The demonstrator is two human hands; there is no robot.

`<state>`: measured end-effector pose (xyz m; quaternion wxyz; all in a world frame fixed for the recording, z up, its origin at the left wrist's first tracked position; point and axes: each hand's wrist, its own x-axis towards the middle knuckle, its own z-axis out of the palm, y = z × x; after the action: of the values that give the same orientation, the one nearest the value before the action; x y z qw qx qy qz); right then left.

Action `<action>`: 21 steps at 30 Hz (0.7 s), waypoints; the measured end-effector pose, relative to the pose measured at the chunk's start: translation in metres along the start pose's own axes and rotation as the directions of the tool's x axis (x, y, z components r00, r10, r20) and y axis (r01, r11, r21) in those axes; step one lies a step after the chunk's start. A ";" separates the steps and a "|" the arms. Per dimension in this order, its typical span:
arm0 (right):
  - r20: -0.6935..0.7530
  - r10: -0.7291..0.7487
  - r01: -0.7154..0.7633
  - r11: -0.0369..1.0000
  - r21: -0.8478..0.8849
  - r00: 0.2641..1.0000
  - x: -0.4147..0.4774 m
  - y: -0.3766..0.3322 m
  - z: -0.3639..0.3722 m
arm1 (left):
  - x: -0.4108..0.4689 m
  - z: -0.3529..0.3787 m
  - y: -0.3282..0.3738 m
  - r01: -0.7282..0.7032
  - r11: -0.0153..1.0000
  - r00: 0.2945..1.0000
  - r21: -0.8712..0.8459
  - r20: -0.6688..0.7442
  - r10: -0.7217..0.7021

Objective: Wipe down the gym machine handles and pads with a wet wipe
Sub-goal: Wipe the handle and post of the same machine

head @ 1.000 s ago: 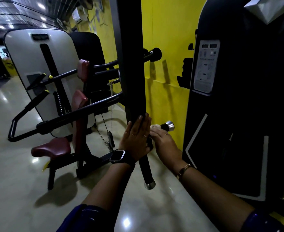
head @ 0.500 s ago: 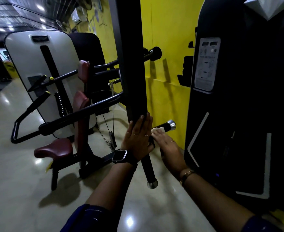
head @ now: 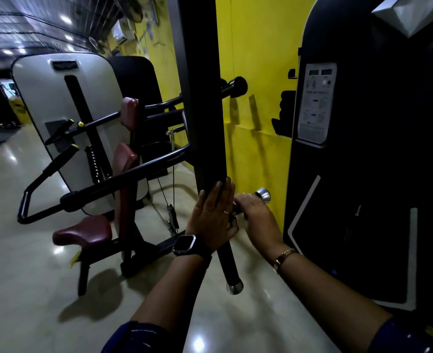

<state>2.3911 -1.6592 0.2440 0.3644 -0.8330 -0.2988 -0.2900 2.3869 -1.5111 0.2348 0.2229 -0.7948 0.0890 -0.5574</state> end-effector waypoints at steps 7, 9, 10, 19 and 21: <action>0.305 -0.024 0.053 0.995 -0.087 0.952 0.033 0.000 -0.005 | -0.002 -0.001 0.000 0.000 0.999 1.000 -0.034 -0.007 0.000; 0.340 -0.043 0.088 0.989 -0.119 0.939 0.036 0.008 -0.014 | -0.001 -0.002 0.001 0.014 0.999 1.000 -0.042 -0.011 -0.015; 0.337 -0.047 0.102 0.984 -0.145 0.940 0.037 0.014 -0.019 | -0.001 -0.003 0.001 0.015 0.999 1.000 -0.042 -0.011 -0.015; 0.234 0.075 -0.002 0.955 -0.298 0.969 0.039 0.009 -0.022 | -0.001 -0.003 0.001 0.005 0.999 1.000 -0.037 -0.010 -0.005; 0.319 0.077 -0.005 0.975 -0.223 0.945 0.040 -0.006 -0.016 | -0.001 -0.004 0.000 -0.003 0.999 1.000 -0.044 -0.011 0.003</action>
<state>2.4085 -1.6566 0.2834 0.2221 -0.9105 -0.3035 -0.1720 2.3832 -1.5111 0.2351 0.2058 -0.7964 0.1034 -0.5592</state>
